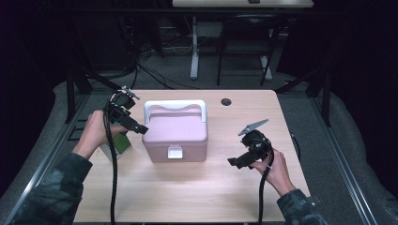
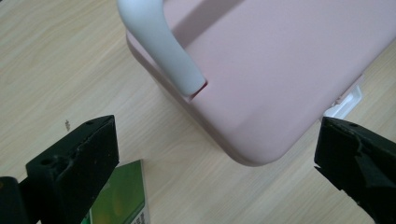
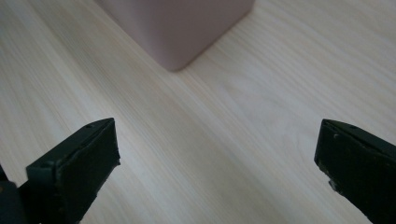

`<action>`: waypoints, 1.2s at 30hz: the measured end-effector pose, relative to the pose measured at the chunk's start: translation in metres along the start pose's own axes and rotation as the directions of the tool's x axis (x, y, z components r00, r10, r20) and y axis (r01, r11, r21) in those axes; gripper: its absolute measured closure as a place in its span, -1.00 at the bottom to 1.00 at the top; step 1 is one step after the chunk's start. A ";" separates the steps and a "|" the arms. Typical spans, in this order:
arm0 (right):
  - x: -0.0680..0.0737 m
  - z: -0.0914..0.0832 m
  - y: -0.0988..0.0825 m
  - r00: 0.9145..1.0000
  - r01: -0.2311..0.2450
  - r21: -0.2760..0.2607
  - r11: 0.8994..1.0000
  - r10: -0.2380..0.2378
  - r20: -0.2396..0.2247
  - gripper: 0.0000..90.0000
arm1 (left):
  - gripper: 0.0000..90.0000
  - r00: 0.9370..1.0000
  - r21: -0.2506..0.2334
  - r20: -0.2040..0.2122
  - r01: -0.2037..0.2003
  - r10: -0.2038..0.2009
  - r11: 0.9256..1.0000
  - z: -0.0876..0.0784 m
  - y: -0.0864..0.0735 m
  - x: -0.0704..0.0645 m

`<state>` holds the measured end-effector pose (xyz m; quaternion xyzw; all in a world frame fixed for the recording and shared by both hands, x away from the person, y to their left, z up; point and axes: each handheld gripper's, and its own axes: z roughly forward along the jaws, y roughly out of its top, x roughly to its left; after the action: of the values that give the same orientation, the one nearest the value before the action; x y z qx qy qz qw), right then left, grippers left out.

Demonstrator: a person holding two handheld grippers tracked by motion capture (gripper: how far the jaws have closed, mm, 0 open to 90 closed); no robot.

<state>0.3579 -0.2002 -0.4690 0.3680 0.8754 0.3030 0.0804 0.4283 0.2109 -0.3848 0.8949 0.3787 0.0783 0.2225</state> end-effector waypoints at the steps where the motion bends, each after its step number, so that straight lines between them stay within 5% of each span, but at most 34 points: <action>1: 0.000 0.000 0.000 1.000 0.000 0.000 1.000 0.000 0.000 -1.00 | -1.00 1.000 0.000 0.000 0.000 0.000 1.000 0.000 0.000 0.000; 11: 0.001 -0.007 0.052 0.998 0.035 -0.063 0.997 -0.037 -0.044 -1.00 | -1.00 1.000 -0.023 0.015 0.023 -0.022 0.999 0.013 0.008 0.001; 24: 0.001 0.014 0.094 0.997 0.037 -0.077 0.996 -0.042 -0.057 -0.92 | -0.71 0.998 -0.040 0.023 0.056 -0.055 0.998 0.033 0.019 0.009; 29: -0.001 0.024 0.105 0.997 0.020 -0.096 0.995 -0.027 -0.066 -0.69 | -0.65 0.996 -0.055 0.030 0.084 -0.082 0.995 0.038 0.019 0.014; 33: -0.009 0.032 0.112 0.993 -0.048 -0.129 0.991 0.033 -0.110 -0.41 | -0.46 0.995 -0.059 0.025 0.097 -0.095 0.994 0.042 0.020 0.017; 36: -0.013 0.036 0.118 0.993 -0.076 -0.145 0.986 0.063 -0.096 -0.13 | -0.39 0.994 -0.073 0.032 0.103 -0.101 0.992 0.042 0.020 0.019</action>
<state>0.4502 -0.1279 -0.4298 0.3770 0.8398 0.3865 0.0568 0.4675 0.1983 -0.4134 0.8666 0.4175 0.0683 0.2647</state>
